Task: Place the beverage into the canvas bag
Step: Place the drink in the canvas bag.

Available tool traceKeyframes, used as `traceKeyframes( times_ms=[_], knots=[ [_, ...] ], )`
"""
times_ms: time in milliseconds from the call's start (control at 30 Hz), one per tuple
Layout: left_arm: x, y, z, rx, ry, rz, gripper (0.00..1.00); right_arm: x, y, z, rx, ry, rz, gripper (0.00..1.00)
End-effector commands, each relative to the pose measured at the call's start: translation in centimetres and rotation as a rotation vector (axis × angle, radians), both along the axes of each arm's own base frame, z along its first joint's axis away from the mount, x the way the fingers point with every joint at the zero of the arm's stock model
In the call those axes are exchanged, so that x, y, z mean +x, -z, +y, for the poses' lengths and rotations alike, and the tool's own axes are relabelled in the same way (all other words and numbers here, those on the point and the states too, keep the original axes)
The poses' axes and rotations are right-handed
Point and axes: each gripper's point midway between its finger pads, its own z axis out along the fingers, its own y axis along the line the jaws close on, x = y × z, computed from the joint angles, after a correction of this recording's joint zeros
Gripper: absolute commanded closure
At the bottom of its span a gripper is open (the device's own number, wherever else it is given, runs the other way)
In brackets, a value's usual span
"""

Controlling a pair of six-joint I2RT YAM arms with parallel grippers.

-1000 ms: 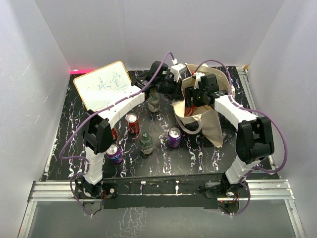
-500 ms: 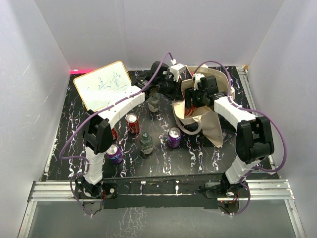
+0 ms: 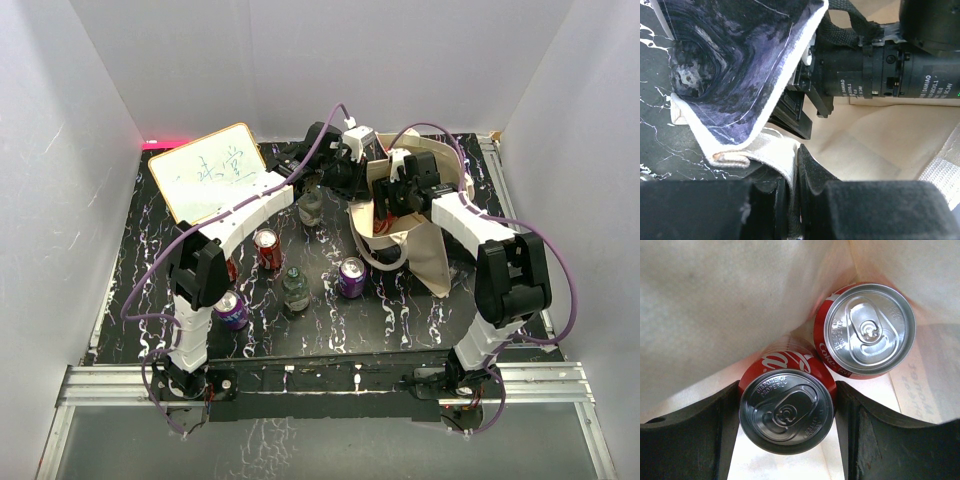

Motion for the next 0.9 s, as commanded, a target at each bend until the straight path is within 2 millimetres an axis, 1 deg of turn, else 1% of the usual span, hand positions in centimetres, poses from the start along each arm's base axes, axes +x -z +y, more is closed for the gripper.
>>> traceKeyframes(
  times_ms=[0,33,67,133,200,267,367,533,633,800,867],
  knots=[
    [1.8,-3.5,-0.2,-0.057,-0.039,-0.104,1.00,-2.5,3.6,1.8,0.029,-0.079,0.161,0.47],
    [1.9,-3.4,-0.2,-0.055,-0.038,-0.103,1.00,-2.5,3.6,1.9,0.032,-0.081,0.161,0.48],
    [1.9,-3.4,-0.2,-0.056,-0.037,-0.105,1.00,-2.6,3.6,2.0,0.037,-0.085,0.166,0.52],
    [1.9,-3.4,-0.2,-0.055,-0.035,-0.109,1.00,-2.8,3.5,2.0,0.042,-0.094,0.176,0.64],
    [1.8,-3.3,-0.2,-0.053,-0.029,-0.112,1.00,-2.9,3.1,2.1,0.045,-0.100,0.182,0.71],
    [1.8,-3.3,-0.3,-0.055,-0.024,-0.116,1.00,-3.2,2.8,2.2,0.048,-0.109,0.203,0.77],
    [1.9,-3.3,-0.2,-0.054,-0.024,-0.120,1.00,-3.6,1.8,2.2,0.059,-0.126,0.223,0.81],
    [1.8,-3.3,-0.2,-0.057,-0.024,-0.122,1.00,-3.8,-0.1,1.6,0.065,-0.140,0.223,0.87],
    [1.8,-3.3,-0.2,-0.059,-0.024,-0.121,1.00,-3.6,-0.5,1.1,0.069,-0.129,0.221,0.87],
    [1.8,-3.2,-0.2,-0.058,-0.023,-0.122,1.00,-3.2,0.5,1.1,0.067,-0.115,0.255,0.87],
    [1.7,-3.3,-0.2,-0.058,-0.022,-0.123,1.00,-3.0,0.9,1.1,0.067,-0.112,0.261,0.84]
  ],
)
